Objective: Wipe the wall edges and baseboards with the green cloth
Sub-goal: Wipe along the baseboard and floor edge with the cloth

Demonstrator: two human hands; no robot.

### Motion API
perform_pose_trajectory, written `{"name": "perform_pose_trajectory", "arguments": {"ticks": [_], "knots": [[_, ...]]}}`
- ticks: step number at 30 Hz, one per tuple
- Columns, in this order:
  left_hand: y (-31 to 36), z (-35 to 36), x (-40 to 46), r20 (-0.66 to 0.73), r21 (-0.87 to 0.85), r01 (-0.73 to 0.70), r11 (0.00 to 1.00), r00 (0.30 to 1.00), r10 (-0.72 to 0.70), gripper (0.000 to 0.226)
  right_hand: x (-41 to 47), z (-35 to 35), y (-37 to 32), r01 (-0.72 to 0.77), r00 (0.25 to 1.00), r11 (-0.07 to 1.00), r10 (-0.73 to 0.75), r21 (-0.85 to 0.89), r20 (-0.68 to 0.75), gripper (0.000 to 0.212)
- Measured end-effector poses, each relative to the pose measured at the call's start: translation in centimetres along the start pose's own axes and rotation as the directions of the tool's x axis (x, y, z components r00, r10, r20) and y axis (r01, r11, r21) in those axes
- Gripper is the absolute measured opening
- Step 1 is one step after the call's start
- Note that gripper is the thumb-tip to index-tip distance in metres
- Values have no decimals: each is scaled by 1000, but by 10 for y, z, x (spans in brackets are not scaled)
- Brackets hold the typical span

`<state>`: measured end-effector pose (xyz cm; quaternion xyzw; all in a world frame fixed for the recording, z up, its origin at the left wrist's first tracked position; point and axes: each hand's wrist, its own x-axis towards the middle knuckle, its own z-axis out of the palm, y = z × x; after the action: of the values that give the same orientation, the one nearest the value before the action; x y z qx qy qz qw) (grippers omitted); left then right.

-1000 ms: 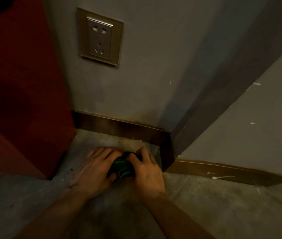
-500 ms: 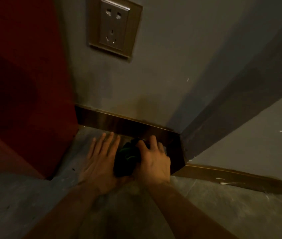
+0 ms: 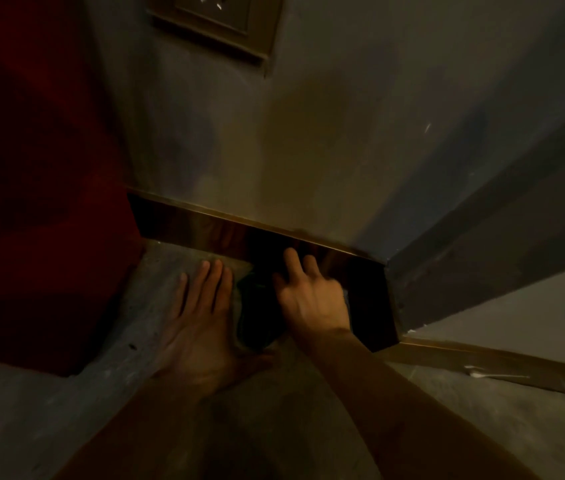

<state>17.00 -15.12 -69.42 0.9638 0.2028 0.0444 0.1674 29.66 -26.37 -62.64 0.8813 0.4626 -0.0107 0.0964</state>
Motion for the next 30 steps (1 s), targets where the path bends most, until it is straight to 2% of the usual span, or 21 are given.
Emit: {"name": "perform_pose_trajectory", "arguments": {"ticks": [5, 15, 19, 22, 26, 30], "knots": [[-2, -2, -3, 0, 7, -33, 999, 999, 33, 145, -3, 4, 13, 7, 998, 998, -3, -65, 67, 33], [1, -6, -3, 62, 47, -7, 999, 998, 4, 148, -25, -8, 23, -249, 955, 964, 261, -97, 141, 35], [3, -10, -2, 86, 43, 28, 999, 996, -32, 149, -36, -17, 24, -266, 954, 961, 274, -80, 122, 34], [8, -16, -1, 88, -31, 19, 999, 996, -16, 146, -45, -21, 18, -266, 961, 964, 267, -24, 78, 33], [19, -22, -4, 72, -186, -72, 980, 994, 87, 135, -62, -24, 10, -288, 957, 949, 288, 128, 19, 43], [29, -29, -10, 33, -242, -141, 960, 988, 153, 115, -84, -28, 4, -204, 975, 925, 223, 322, -21, 54]]}}
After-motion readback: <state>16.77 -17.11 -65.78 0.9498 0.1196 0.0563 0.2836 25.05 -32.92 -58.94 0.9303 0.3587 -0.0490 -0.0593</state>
